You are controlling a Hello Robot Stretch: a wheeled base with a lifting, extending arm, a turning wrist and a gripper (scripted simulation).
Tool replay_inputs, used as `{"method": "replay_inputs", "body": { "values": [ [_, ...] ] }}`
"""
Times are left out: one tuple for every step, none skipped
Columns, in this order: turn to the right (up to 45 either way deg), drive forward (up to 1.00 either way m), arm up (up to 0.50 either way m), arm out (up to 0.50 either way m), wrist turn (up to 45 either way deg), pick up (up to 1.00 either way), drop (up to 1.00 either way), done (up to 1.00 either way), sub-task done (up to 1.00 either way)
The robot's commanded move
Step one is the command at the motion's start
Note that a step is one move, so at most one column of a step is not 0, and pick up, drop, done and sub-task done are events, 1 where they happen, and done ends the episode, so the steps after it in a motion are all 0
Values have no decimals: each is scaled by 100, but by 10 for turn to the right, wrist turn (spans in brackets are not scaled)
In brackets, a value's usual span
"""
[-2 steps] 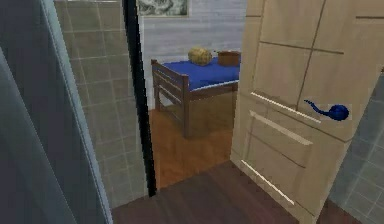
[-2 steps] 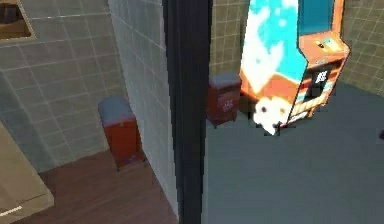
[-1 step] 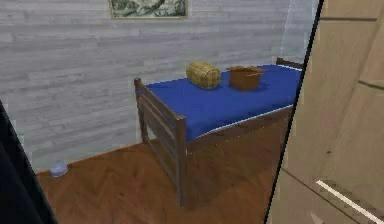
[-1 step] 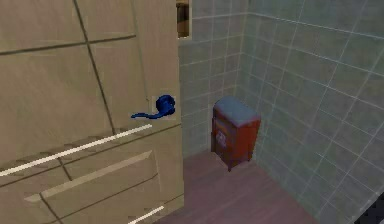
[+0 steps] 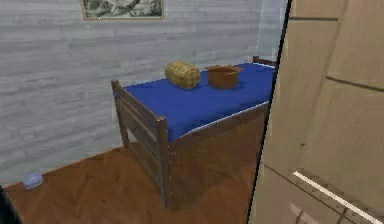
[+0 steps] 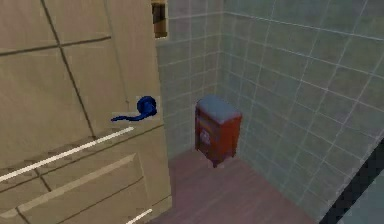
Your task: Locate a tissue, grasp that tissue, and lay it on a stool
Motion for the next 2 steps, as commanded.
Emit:
{"method": "replay_inputs", "body": {
  "values": [
    [0, 60, 0, 0, 0, 0, 0, 0, 0],
    [-270, 0, 0, 0, 0, 0, 0, 0, 0]
  ]
}}
